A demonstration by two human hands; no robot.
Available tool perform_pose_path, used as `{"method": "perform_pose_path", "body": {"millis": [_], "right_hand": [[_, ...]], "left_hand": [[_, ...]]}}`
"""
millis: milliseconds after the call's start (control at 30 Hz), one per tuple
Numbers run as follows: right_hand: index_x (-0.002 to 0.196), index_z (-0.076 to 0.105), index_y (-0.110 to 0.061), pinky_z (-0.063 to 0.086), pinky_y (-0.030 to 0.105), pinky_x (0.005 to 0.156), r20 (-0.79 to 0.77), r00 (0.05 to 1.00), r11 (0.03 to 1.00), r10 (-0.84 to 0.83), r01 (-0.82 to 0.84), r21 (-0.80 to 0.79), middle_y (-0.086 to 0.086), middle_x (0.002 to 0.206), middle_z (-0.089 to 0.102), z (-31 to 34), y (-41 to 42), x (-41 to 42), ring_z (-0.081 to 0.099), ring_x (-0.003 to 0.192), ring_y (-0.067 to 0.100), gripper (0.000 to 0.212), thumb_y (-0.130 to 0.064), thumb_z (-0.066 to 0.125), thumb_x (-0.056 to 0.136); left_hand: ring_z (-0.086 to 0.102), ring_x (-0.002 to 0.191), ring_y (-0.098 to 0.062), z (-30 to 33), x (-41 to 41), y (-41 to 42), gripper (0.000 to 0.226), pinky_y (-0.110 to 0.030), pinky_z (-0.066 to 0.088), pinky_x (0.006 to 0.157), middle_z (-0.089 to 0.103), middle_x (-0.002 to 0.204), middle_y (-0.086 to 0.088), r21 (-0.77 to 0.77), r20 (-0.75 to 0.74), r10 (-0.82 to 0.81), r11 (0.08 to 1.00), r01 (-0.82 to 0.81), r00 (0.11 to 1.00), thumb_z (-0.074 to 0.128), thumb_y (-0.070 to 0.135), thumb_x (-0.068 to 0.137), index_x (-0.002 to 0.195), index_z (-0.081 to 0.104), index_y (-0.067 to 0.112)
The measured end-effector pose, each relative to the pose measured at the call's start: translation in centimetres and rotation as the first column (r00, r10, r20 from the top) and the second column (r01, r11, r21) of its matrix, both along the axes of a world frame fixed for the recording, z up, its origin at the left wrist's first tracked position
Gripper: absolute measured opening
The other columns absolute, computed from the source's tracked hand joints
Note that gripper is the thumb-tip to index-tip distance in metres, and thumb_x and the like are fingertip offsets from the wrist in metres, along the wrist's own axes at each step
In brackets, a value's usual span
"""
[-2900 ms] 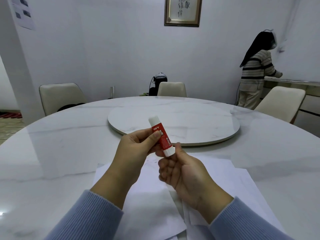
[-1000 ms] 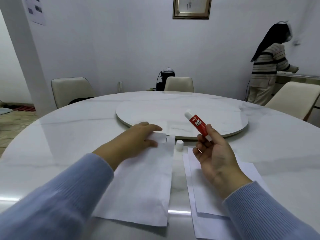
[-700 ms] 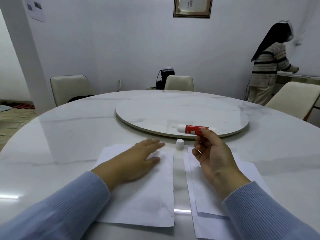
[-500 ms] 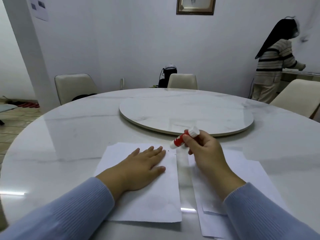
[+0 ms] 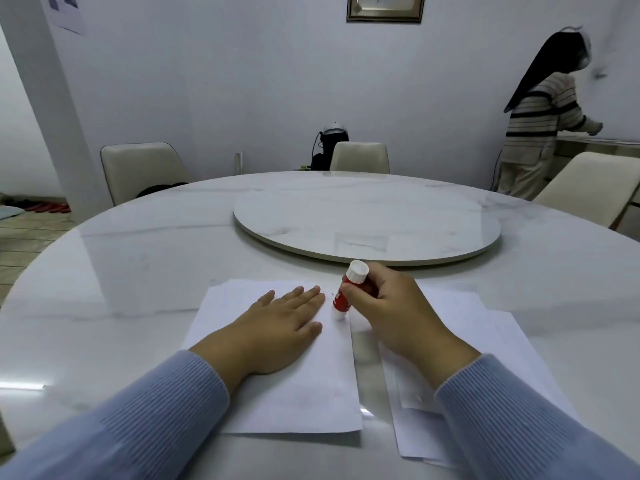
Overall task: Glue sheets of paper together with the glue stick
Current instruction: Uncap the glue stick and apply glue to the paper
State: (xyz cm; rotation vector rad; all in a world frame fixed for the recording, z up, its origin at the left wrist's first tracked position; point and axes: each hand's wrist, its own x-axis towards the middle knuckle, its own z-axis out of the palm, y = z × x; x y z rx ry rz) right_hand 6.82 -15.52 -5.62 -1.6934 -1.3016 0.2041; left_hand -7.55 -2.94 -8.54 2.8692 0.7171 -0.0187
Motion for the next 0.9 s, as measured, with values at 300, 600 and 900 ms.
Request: {"method": "perform_pose_path", "body": {"millis": [300,600,900], "right_hand": [[0.076,0.07,-0.001,0.047,0.03,0.056,-0.17,0.887,0.888,0.429,-0.449,-0.099,0.025,0.07,0.063,1.8,-2.2,-0.4,0.054,0.059,0.018,0.024,-0.023,0.065,0.066],[0.063,0.074,-0.01,0.038,0.019,0.042,-0.501,0.666,0.828,0.553,-0.509,0.236,0.008,0.061,0.068,3.4,-2.7,0.6,0.055,0.044,0.013,0.009,-0.014,0.065,0.06],[0.066,0.076,-0.018,0.041,0.014,0.045,-0.753,0.58,0.866,0.311,0.153,0.476,-0.002,0.064,0.065,2.8,-2.5,3.5,0.052,0.05,0.006,0.032,-0.013,0.054,0.088]], "left_hand": [[-0.008,0.142,0.001,0.2,0.1,0.2,0.055,-0.032,-0.007,0.115,-0.007,0.158,0.018,-0.013,-0.017,-0.008,1.0,0.008,1.0,0.017,0.045,0.098,0.149,0.0,0.035],[-0.01,0.142,0.001,1.6,-0.3,-0.6,0.056,-0.031,-0.007,0.117,-0.005,0.158,0.019,-0.035,-0.084,-0.099,0.995,0.097,0.991,0.022,0.048,0.098,0.149,0.003,0.036],[-0.009,0.146,-0.019,2.8,-1.9,-4.1,0.072,-0.043,-0.003,0.118,-0.01,0.16,0.0,0.059,-0.252,0.156,0.988,-0.145,0.955,0.028,0.055,0.094,0.15,-0.003,0.022]]}}
